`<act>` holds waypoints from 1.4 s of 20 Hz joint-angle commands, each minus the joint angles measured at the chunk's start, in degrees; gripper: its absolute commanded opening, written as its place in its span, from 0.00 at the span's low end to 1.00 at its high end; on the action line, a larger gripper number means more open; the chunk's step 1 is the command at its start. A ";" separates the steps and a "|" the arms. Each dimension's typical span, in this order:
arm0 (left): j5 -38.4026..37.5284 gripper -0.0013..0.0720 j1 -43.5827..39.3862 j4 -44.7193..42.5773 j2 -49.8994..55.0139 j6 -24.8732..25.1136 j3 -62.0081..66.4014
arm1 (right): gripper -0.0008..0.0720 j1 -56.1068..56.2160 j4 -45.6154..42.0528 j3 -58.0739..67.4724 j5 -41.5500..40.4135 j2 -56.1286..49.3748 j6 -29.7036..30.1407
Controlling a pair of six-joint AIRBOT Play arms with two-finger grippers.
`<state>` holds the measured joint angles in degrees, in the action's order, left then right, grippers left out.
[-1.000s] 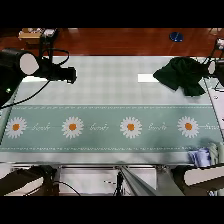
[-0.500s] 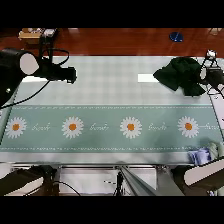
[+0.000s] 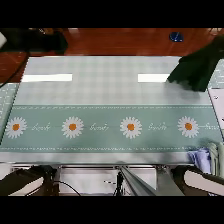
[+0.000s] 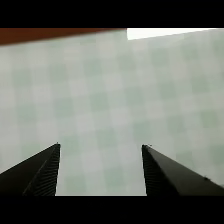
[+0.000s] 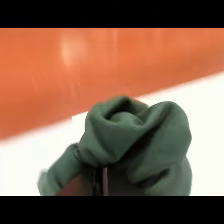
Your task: Fold the shirts.
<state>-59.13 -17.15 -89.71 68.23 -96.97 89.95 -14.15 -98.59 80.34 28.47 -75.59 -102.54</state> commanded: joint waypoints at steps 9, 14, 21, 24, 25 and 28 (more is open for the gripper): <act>-10.73 0.84 -0.02 1.49 -18.99 0.00 10.01 | 0.05 1.86 59.17 0.07 16.61 28.70 25.92; -25.46 0.84 0.00 2.58 -18.82 -0.02 9.05 | 0.05 26.53 49.31 -0.02 24.50 23.32 23.61; -26.56 0.84 0.00 2.73 -18.84 1.92 4.59 | 0.05 52.96 25.31 -0.02 30.77 -0.15 15.72; -26.53 0.84 0.00 2.75 -18.84 1.92 1.99 | 0.07 54.80 21.77 0.00 33.83 -9.05 15.63; -26.51 0.84 0.00 2.75 -18.84 1.92 0.85 | 0.27 54.55 22.29 0.00 33.86 -10.25 15.21; -26.43 0.84 0.00 2.73 -18.82 4.04 -3.28 | 0.58 53.00 21.53 0.09 34.07 -7.85 15.32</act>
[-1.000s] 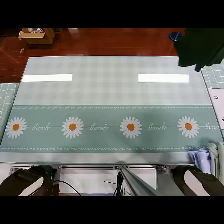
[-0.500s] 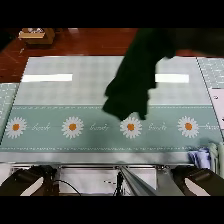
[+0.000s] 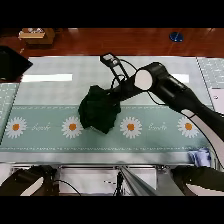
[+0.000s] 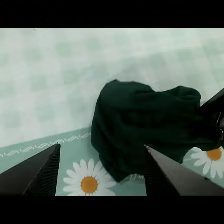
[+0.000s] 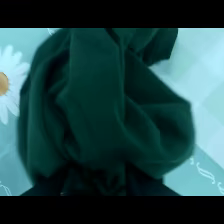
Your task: Fold the shirts.
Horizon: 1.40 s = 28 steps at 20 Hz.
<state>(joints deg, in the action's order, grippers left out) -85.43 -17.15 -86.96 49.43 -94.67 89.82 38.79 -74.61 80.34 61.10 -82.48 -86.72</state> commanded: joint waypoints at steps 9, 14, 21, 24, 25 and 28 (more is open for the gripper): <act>5.70 0.84 0.11 0.31 -0.04 5.05 -25.68 | 0.67 -26.77 -20.55 0.04 13.22 18.03 -0.94; 13.14 0.71 0.83 7.74 -0.04 5.11 -41.88 | 0.68 -46.21 -7.17 -3.69 15.63 18.49 2.89; 21.57 0.61 9.40 24.20 -0.02 14.14 -57.46 | 0.68 -50.86 3.10 -16.02 14.95 18.49 8.44; 22.75 0.61 18.80 35.26 0.37 22.49 -62.01 | 0.68 -50.88 5.53 -19.06 12.83 18.49 9.29; 23.34 0.62 21.64 39.06 1.11 25.14 -63.01 | 0.68 -50.86 5.64 -19.52 12.44 18.49 9.42; 23.50 0.65 25.62 47.45 7.19 31.67 -63.98 | 0.68 -50.88 6.01 -19.76 12.00 18.49 9.86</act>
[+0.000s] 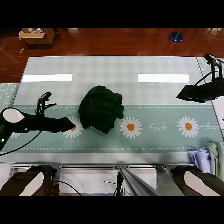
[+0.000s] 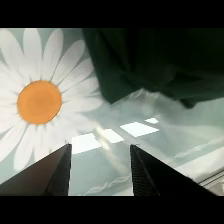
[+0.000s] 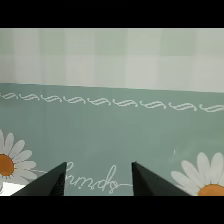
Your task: Fold the shirts.
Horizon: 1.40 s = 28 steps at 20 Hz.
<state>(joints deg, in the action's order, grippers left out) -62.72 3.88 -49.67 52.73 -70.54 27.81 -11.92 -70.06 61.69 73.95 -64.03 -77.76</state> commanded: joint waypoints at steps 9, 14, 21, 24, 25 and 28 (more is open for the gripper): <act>4.42 0.64 1.20 25.73 26.82 19.19 -0.66 | 0.67 -0.17 7.30 -1.11 -0.35 0.04 0.92; 7.19 0.46 -0.44 26.40 29.40 19.52 1.14 | 0.67 -0.17 8.28 -1.11 -0.20 0.04 0.13; 4.74 0.04 -1.75 26.16 29.46 19.54 1.77 | 0.68 0.39 22.51 -1.11 1.77 0.04 0.35; 3.43 0.04 -1.75 26.16 29.20 19.56 1.77 | 0.67 6.97 26.95 -1.11 1.11 0.02 1.57; 3.13 0.04 -1.75 26.16 29.00 19.56 1.77 | 0.68 10.45 24.83 -1.14 -0.48 0.02 1.53; 2.45 0.04 -1.75 26.16 28.59 19.58 1.79 | 0.74 21.11 20.50 -1.11 -8.20 -1.81 1.29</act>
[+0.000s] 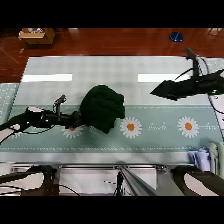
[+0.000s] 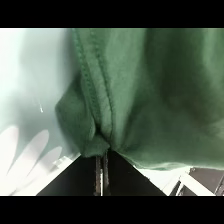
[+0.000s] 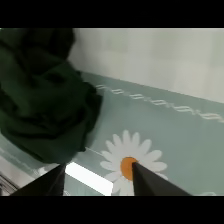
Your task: Fold the shirts.
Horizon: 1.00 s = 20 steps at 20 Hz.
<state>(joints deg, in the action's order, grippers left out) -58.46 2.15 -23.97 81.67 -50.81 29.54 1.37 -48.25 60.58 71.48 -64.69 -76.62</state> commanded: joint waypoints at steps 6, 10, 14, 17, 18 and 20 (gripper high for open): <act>-3.17 0.04 -0.02 0.46 -1.16 0.28 0.07 | 0.82 16.15 6.01 0.00 -7.67 -11.56 0.31; -3.30 0.04 -0.02 0.48 -1.49 0.72 0.07 | 0.82 20.68 4.61 0.00 -6.14 -14.19 1.29; -3.39 0.04 -0.02 0.48 -1.51 0.72 0.07 | 0.44 21.31 4.66 0.00 -4.13 -16.61 -0.72; -3.61 0.04 0.02 0.50 -2.89 0.70 0.09 | 0.05 21.27 4.68 0.02 -3.58 -17.25 0.02; -3.80 0.04 0.09 0.63 -4.15 0.68 0.22 | 0.05 20.92 4.87 0.09 -3.56 -17.00 0.68; -5.55 0.04 0.09 0.63 -7.52 0.66 1.70 | 0.05 20.15 4.37 0.94 -3.85 -15.21 2.03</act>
<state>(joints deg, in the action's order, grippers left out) -62.74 2.20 -23.51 77.19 -50.13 30.15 22.02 -43.70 60.90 67.42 -80.86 -76.03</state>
